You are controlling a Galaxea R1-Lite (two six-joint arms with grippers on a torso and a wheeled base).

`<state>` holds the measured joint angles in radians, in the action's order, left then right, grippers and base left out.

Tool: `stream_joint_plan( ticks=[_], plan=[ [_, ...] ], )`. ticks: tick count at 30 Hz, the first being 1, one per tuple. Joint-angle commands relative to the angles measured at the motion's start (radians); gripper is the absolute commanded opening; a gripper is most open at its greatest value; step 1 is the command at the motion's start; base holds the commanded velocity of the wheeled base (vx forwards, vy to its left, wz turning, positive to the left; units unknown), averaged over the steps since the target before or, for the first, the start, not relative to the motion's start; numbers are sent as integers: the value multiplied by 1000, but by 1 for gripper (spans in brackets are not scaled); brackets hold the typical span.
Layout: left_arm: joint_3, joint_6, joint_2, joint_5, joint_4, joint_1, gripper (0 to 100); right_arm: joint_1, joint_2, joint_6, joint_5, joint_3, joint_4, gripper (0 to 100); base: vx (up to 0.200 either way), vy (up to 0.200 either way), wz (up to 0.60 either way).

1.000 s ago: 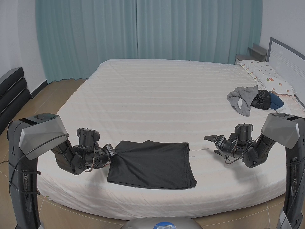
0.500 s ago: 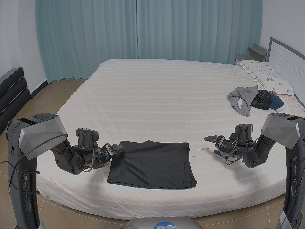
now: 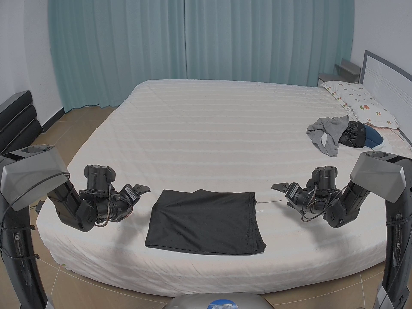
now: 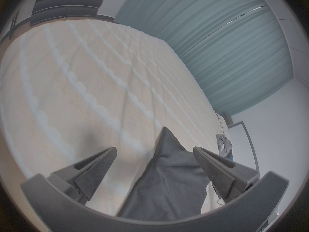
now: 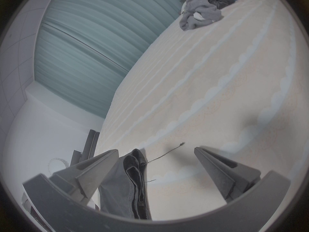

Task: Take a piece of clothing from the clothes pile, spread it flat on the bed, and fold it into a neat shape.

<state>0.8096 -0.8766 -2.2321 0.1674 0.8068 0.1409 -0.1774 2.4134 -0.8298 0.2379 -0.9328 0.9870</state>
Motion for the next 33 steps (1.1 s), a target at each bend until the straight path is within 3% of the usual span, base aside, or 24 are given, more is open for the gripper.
stream_joint_plan(
  ticks=[1, 6, 13, 19, 27, 33],
  plan=[
    [-43, -2, 71, -51, 5, -6, 100, -14, -51, 15, -29, 15, -2, 100, 0, 0, 0],
    [-73, 2, 181, -121, 2, -6, 100, -17, -142, 28, -66, 63, 1, 100, 0, 0, 0],
    [-204, 16, 444, -134, 0, 5, 100, -13, -330, 155, -147, 242, 87, 100, 0, 0, 0],
    [-320, 53, 681, -135, -11, 6, 100, 7, -576, 227, -177, 379, 94, 100, 0, 0, 0],
    [-426, 197, 934, -259, -9, 5, 100, 36, -840, 324, -177, 562, 105, 100, 0, 0, 0],
    [-533, 401, 1174, -298, -14, 3, 100, 41, -1064, 371, -167, 698, 93, 100, 0, 0, 0]
  ],
)
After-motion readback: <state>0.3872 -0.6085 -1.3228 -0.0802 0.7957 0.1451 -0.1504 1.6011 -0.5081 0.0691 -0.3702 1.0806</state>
